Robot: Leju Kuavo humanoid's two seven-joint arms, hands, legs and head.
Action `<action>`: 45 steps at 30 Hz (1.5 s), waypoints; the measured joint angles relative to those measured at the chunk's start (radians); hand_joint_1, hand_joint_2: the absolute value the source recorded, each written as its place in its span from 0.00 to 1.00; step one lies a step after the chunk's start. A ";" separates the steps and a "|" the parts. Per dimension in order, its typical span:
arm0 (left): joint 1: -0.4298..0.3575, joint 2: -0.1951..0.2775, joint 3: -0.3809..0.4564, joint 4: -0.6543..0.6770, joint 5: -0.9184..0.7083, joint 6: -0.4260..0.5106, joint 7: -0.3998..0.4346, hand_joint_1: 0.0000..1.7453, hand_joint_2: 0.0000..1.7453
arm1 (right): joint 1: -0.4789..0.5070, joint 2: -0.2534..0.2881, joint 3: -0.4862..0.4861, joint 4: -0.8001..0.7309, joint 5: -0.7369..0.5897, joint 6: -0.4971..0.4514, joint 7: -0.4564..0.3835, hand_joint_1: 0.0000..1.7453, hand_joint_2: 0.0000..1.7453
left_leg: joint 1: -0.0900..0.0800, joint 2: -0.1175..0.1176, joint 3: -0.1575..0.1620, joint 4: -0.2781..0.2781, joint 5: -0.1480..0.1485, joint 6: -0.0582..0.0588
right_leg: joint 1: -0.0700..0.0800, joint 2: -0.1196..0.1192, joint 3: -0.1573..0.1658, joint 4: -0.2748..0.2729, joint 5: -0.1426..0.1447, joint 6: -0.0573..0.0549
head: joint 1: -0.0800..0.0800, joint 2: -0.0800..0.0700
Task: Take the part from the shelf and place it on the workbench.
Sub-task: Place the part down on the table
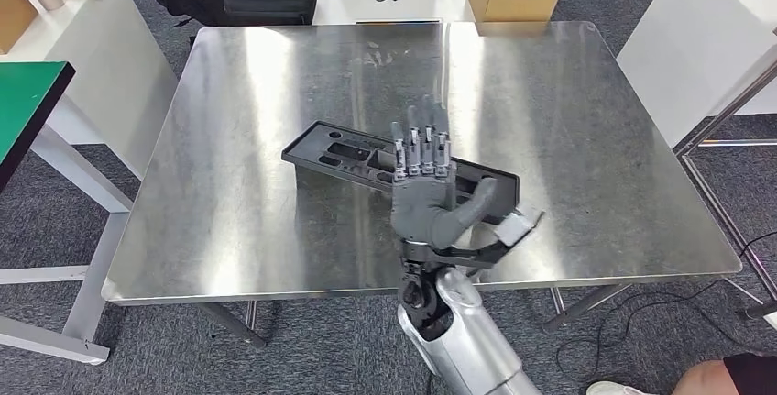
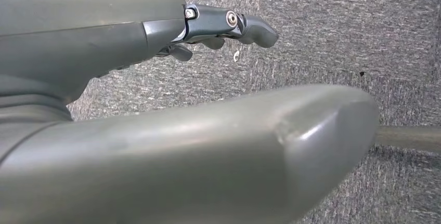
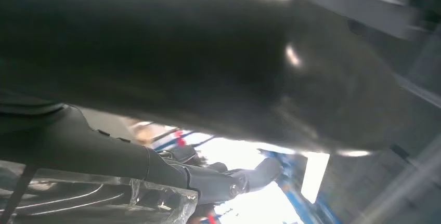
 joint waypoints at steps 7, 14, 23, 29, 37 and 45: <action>-0.002 0.003 0.003 0.000 -0.006 0.000 0.001 0.00 0.00 | 0.116 -0.037 -0.055 -0.203 0.175 0.102 -0.001 0.00 0.00 | 0.001 0.003 0.001 0.000 -0.001 0.000 | 0.000 0.003 -0.001 0.000 -0.001 -0.001 | 0.000 0.000; -0.007 0.004 0.010 0.000 -0.006 -0.006 0.001 0.00 0.00 | 0.205 -0.058 -0.101 -0.292 0.119 0.171 -0.001 0.00 0.00 | 0.002 0.003 0.002 -0.001 -0.001 0.000 | 0.000 0.003 0.000 0.000 -0.001 -0.001 | 0.000 0.000; -0.009 0.005 0.011 0.000 -0.006 -0.006 0.001 0.00 0.00 | 0.230 -0.067 -0.117 -0.322 0.115 0.178 -0.001 0.00 0.00 | 0.002 0.004 0.003 -0.001 -0.001 0.000 | 0.000 0.003 0.000 0.000 -0.001 -0.001 | 0.000 0.000; -0.010 0.005 0.012 0.000 -0.006 -0.006 0.001 0.00 0.00 | 0.231 -0.069 -0.118 -0.327 0.115 0.178 -0.001 0.00 0.00 | 0.002 0.004 0.004 -0.001 -0.001 0.000 | 0.000 0.003 0.000 0.000 -0.001 -0.001 | 0.000 0.000; -0.010 0.005 0.012 0.000 -0.006 -0.006 0.001 0.00 0.00 | 0.233 -0.069 -0.118 -0.330 0.115 0.178 -0.001 0.00 0.00 | 0.002 0.004 0.006 -0.001 -0.001 0.000 | 0.000 0.003 -0.002 0.000 -0.001 -0.001 | 0.000 0.000; -0.011 0.005 0.012 0.000 -0.006 -0.006 0.001 0.00 0.00 | 0.235 -0.069 -0.118 -0.330 0.115 0.178 -0.001 0.00 0.00 | 0.002 0.004 0.008 -0.001 -0.002 0.000 | 0.000 0.003 -0.003 0.000 -0.002 0.001 | 0.000 0.000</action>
